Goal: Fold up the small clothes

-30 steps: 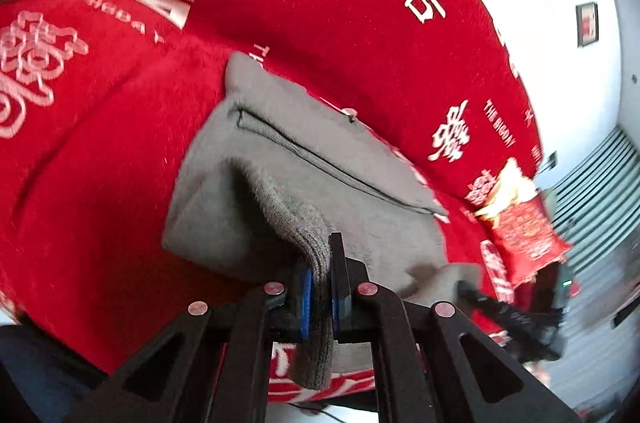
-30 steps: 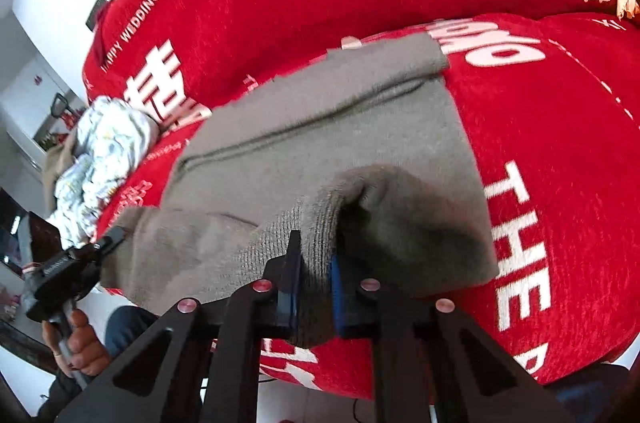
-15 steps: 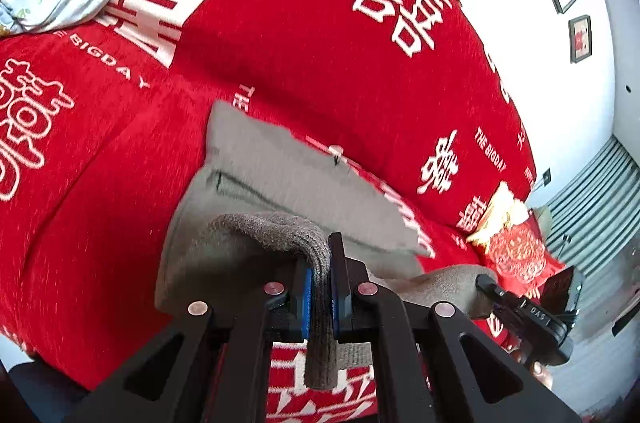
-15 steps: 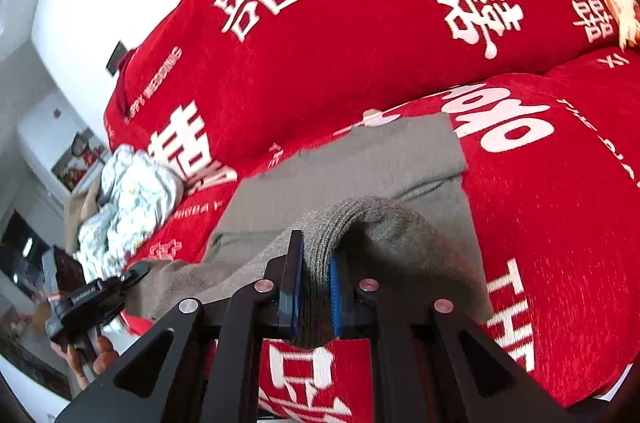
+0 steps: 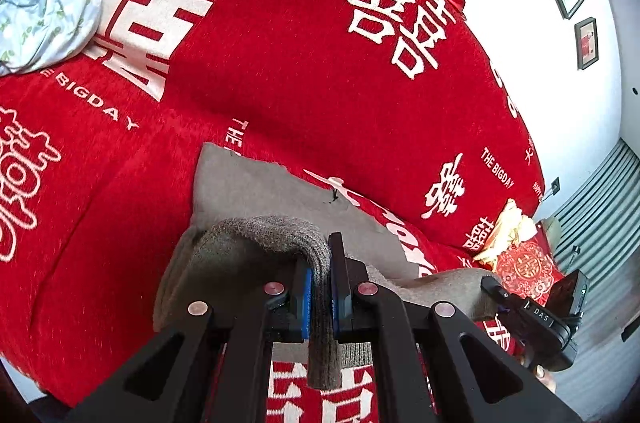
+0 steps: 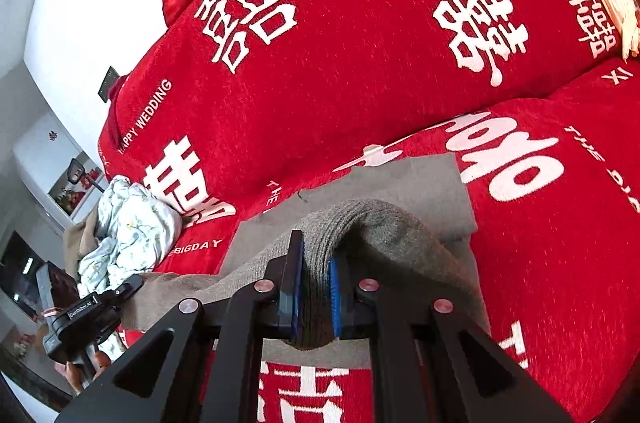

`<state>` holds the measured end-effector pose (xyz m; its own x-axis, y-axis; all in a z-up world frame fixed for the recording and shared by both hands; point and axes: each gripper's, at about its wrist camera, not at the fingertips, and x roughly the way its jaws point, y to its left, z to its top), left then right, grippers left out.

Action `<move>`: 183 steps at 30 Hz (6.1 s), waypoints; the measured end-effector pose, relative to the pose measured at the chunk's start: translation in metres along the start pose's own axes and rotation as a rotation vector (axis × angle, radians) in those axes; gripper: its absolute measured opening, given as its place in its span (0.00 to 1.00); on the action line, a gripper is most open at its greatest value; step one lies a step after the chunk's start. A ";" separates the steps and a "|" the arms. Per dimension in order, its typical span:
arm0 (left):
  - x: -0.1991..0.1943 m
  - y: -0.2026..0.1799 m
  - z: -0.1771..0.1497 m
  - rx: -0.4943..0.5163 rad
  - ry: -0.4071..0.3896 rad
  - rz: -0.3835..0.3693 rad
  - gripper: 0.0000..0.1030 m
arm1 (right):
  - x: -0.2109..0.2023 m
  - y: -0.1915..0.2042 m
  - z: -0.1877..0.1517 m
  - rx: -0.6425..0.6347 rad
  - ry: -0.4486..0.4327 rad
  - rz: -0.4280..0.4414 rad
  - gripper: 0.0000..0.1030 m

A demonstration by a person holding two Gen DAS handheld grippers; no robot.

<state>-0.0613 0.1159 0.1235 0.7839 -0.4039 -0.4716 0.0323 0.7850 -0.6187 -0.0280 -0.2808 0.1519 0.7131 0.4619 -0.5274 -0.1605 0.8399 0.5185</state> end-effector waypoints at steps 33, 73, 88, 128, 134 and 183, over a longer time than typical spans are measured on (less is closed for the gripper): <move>0.122 0.010 0.061 0.014 0.102 0.117 0.07 | 0.104 -0.036 0.053 0.034 0.098 -0.145 0.12; 0.232 0.084 0.081 -0.199 0.282 0.104 0.62 | 0.182 -0.084 0.064 0.106 0.173 -0.166 0.69; 0.258 0.030 0.068 0.193 0.299 0.316 0.79 | 0.234 -0.045 0.059 -0.201 0.310 -0.282 0.69; 0.112 0.091 -0.033 0.061 0.197 0.243 0.79 | 0.112 0.002 -0.078 -0.219 0.223 -0.403 0.77; 0.123 0.093 -0.027 0.035 0.148 0.196 0.79 | 0.122 0.017 -0.076 -0.262 0.238 -0.423 0.77; 0.112 0.132 -0.007 -0.160 0.065 -0.098 1.00 | 0.351 0.175 -0.008 -0.387 0.523 -0.100 0.23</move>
<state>0.0261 0.1711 -0.0156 0.7400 -0.5080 -0.4409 0.0032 0.6581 -0.7530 0.1885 0.0307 0.0526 0.3278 0.3717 -0.8686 -0.4139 0.8829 0.2216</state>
